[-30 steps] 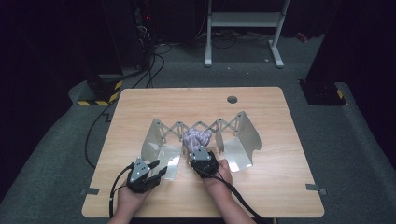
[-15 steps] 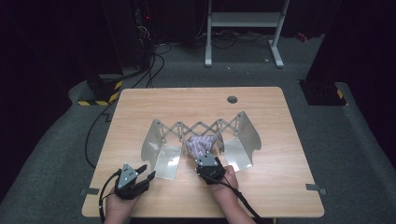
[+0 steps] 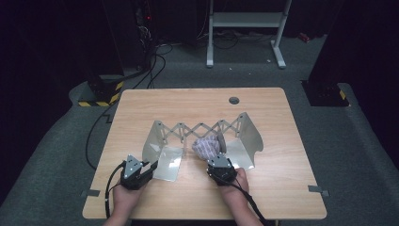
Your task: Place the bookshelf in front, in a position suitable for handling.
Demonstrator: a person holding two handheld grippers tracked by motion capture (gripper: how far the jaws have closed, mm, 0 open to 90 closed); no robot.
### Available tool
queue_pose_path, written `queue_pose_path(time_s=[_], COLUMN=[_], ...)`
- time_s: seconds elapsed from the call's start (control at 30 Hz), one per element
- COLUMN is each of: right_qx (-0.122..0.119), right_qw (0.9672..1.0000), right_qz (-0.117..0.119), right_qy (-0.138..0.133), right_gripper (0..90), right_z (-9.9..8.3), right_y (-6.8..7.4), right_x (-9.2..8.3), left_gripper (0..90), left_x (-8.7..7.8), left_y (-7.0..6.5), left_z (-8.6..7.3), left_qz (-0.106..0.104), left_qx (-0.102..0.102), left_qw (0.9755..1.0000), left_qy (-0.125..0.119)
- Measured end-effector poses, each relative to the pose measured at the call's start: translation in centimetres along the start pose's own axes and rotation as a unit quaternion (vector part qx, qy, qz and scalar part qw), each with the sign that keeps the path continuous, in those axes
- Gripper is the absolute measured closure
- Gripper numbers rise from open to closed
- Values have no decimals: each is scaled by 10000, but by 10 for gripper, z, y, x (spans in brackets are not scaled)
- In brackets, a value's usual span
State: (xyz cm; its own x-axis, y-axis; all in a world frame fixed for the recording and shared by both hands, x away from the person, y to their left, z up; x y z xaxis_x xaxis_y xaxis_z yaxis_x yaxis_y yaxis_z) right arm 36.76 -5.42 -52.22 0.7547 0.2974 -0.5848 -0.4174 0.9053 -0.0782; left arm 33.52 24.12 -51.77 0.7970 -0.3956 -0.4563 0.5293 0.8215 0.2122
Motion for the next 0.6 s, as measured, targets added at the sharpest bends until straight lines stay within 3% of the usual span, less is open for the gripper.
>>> queue_pose_path(time_s=[0.2,0.6], right_qx=[62,286], right_qw=[9999,9990], right_qz=[-98,-356], right_qy=[-10,-20], right_gripper=[610,610], right_z=[-3,-12], right_y=[-10,-37], right_x=[0,-4], left_gripper=[802,767], left_x=[0,7], left_y=[-2,-35], left_z=[2,16], left_qz=[45,-367], left_qx=[28,314], left_qw=[10000,9988], left_qy=[-29,-102])
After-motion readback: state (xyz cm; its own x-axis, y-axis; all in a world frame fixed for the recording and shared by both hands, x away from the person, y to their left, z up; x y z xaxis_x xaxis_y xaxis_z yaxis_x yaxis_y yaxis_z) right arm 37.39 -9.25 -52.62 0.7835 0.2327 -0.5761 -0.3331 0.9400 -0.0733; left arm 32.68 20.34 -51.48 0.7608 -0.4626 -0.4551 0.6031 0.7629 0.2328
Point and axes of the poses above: each handheld gripper's, and its own axes: x roughly forward along the jaws, z roughly out of its top, y roughly to its left, the point moved 2 cm from there along x, roughly forward along the jaws, and after that the axes turned 12 degrees about x, right-handed, at the moved point
